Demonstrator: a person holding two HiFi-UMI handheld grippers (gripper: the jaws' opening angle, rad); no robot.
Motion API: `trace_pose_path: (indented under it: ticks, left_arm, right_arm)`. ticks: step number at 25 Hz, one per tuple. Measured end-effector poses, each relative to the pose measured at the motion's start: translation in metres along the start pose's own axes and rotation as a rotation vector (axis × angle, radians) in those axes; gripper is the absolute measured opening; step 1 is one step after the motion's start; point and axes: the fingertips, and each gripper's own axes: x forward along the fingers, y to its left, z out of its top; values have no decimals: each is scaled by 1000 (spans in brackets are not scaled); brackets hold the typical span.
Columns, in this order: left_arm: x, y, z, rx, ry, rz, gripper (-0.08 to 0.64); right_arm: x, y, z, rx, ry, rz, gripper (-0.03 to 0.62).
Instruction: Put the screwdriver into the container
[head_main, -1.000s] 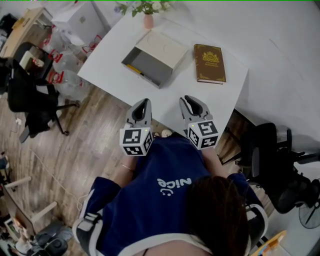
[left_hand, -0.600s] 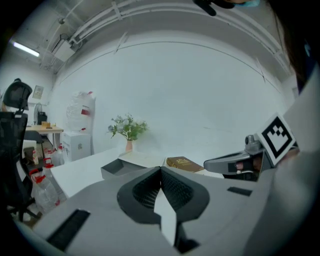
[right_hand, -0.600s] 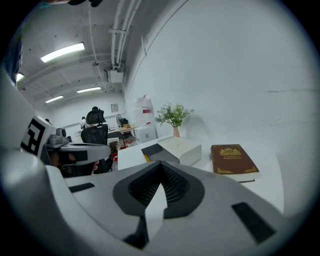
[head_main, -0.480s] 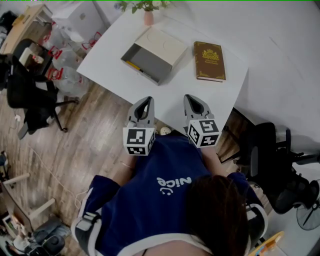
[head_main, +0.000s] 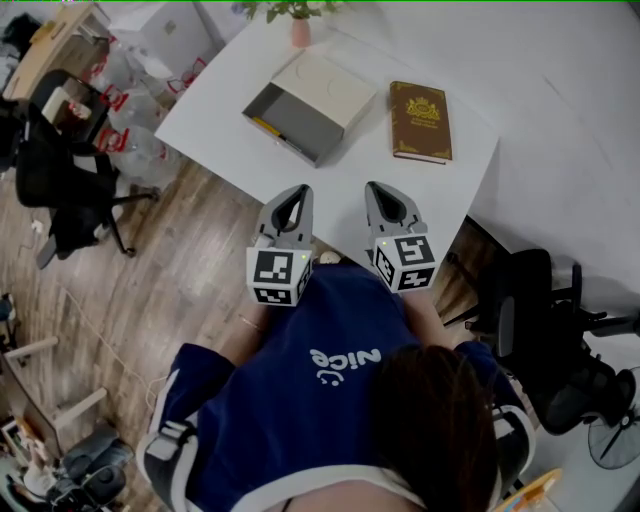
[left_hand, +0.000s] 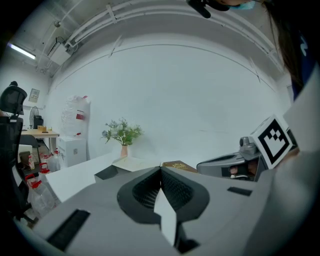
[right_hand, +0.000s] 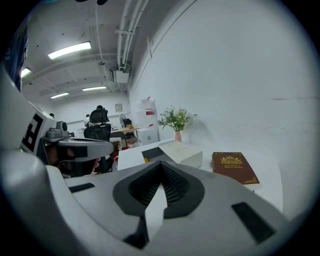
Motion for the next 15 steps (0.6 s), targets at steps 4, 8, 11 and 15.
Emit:
trace_pose_path:
  ticks: [4, 8, 11, 15]
  left_arm:
    - [0, 4, 4, 10, -14, 25, 17]
    - [2, 3, 6, 16, -10, 28, 17]
    - [3, 2, 8, 10, -13, 37, 17]
    - [6, 2, 7, 6, -10, 45, 17]
  right_arm:
    - [-2, -1, -1, -5, -11, 15, 21]
    - [-3, -3, -2, -12, -16, 25, 21]
    - [-3, -6, -1, -16, -19, 31, 21]
    - [-4, -12, -1, -15, -22, 37, 21]
